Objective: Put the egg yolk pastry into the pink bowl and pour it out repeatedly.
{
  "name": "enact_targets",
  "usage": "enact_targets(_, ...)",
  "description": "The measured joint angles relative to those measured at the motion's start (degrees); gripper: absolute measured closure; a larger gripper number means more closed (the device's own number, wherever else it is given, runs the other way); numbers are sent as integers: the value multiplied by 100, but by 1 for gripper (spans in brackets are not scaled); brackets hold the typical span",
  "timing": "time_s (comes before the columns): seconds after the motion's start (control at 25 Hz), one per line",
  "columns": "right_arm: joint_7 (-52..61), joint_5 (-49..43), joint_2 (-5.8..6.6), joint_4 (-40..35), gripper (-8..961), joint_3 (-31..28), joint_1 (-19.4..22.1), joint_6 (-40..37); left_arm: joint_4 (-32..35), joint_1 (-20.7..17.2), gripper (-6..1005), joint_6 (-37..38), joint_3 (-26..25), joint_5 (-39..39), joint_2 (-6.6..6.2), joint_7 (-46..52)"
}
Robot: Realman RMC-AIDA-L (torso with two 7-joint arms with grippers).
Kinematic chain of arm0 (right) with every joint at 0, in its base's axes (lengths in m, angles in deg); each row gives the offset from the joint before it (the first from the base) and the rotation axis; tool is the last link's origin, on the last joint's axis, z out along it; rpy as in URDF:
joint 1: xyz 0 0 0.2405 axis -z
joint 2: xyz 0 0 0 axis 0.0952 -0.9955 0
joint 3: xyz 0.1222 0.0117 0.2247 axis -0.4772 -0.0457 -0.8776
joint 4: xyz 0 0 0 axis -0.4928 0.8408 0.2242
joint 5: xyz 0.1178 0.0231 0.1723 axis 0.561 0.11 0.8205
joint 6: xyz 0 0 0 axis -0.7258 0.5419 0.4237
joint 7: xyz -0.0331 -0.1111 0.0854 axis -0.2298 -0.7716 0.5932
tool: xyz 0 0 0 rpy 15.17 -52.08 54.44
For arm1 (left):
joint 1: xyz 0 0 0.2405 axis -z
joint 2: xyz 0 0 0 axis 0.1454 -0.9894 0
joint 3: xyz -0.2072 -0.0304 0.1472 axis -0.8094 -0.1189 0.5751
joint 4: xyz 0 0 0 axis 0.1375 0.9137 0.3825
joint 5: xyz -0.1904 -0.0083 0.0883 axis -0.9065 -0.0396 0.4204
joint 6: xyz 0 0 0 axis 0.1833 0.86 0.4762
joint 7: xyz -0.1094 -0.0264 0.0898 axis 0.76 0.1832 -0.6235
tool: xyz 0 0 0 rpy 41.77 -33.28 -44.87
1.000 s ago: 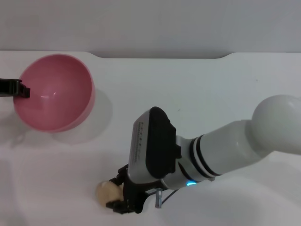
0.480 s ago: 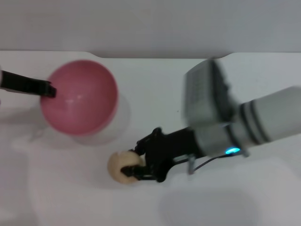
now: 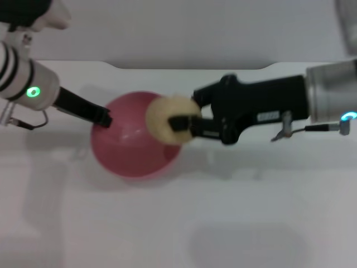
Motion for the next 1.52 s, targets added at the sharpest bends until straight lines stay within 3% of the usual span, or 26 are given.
enact_targets(0.32, 345, -939, -32, 347, 751, 708, -259, 895, 81, 205, 993, -85, 662, -334, 26, 265)
enact_targets(0.52, 428, -991, -28, 272, 683, 915, -224, 1277, 126, 221, 993, -161, 660, -391, 14, 266)
enact_targets(0.72, 470, -1087, -20, 142, 451, 872, -216, 1278, 133, 181, 993, -164, 600, -378, -1, 269)
enact_targets(0.88, 471, -1105, -23, 84, 426, 663, -167, 1294, 86, 150, 994, -69, 601, -343, -2, 227)
enact_targets(1.0, 519, -1082, -33, -15, 407, 194, -9, 1331, 120, 33, 994, 198, 638, -325, -1, 200)
enact_targets(1.16, 717, -1069, -37, 49, 395, -693, 204, 1394, 855, -610, 994, 962, 1069, -452, 35, 13)
enact_targets(1.4, 735, -1057, -13, 589, 400, -2062, 544, 1395, 2485, -2205, 994, 3417, 2879, -207, 3, -389)
enact_targets(1.52, 720, -921, -17, 739, 402, -2403, 764, 1358, 2769, -2841, 994, 4921, 3910, 373, 7, -821)
